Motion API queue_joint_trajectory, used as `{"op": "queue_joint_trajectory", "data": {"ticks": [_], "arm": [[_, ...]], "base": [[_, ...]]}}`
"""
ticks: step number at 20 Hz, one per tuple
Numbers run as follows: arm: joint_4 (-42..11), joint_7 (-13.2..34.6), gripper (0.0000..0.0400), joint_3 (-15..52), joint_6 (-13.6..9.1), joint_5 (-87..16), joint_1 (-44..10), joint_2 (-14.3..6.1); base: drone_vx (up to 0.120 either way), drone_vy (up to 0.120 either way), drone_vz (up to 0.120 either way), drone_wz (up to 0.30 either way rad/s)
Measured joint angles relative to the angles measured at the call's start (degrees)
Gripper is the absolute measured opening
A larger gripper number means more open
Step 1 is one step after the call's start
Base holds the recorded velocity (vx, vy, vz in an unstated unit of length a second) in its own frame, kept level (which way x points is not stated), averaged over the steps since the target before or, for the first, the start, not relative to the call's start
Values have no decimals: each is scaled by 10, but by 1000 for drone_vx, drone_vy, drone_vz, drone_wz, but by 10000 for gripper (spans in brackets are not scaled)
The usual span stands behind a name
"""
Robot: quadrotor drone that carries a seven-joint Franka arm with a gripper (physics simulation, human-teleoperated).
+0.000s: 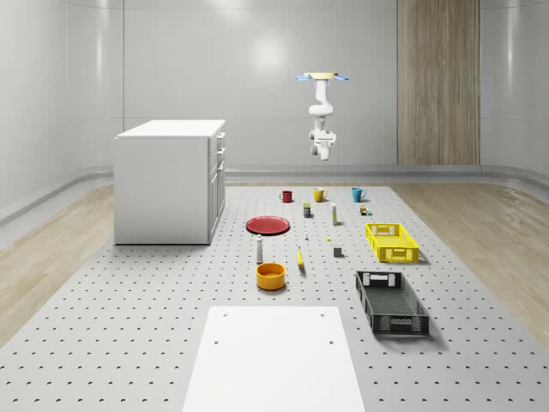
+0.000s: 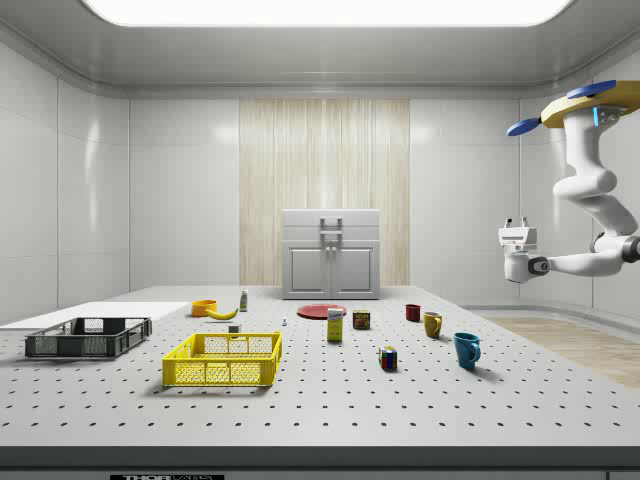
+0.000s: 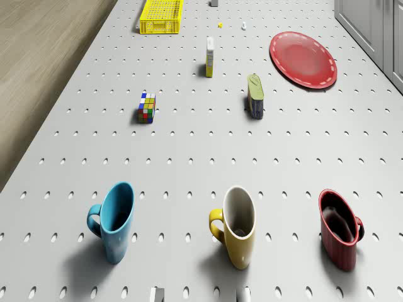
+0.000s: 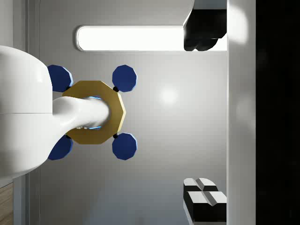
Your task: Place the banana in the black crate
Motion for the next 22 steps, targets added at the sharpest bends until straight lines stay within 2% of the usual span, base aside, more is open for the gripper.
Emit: {"op": "queue_joint_trajectory", "data": {"ticks": [4, 11, 13, 22], "arm": [[48, -1, 400, 1, -39, 0, -1, 7], [127, -1, 400, 1, -88, 1, -2, 34], [142, -1, 400, 2, -96, 1, -3, 40], [168, -2, 400, 2, -109, 1, -4, 49]], "base": [[0, 0, 0, 0], [0, -120, 0, 0], [0, -120, 0, 0], [120, -120, 0, 0]]}}
